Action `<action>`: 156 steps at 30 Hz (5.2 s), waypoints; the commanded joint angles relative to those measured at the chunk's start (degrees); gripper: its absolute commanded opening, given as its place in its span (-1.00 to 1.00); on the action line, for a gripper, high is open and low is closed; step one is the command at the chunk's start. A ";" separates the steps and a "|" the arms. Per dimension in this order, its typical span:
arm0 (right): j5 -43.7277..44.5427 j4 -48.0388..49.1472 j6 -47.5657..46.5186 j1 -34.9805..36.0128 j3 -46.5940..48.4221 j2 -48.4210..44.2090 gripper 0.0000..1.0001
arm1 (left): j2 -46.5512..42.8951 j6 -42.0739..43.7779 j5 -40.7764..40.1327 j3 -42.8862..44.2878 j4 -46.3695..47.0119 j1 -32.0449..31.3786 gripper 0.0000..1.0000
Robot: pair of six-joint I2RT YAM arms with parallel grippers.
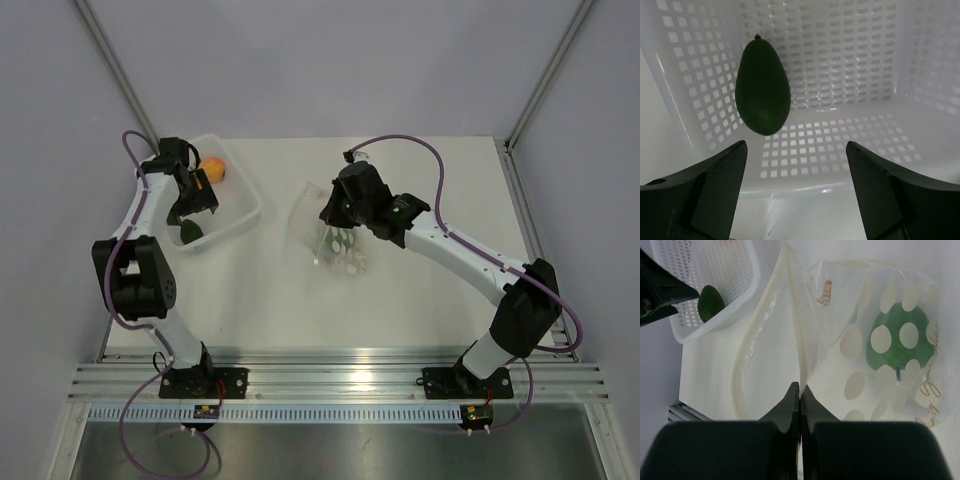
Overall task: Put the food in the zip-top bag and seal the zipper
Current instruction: Pick up the fake fruit from the bin, then place the fake fruit in the zipper food storage bag, then pick up the fake fruit from the bin.
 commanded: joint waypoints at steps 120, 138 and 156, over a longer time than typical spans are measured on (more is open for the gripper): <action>-2.64 1.92 0.15 -0.11 3.47 1.29 -1.00 | -3.17 -7.72 16.50 7.44 10.84 0.89 0.62; -3.25 -0.10 -0.91 -0.11 6.02 4.01 -1.00 | 29.87 -17.57 11.86 33.09 14.72 6.34 0.68; -4.13 0.16 -0.29 -0.11 5.85 4.98 -1.00 | 40.80 -18.27 14.15 43.12 17.26 6.25 0.69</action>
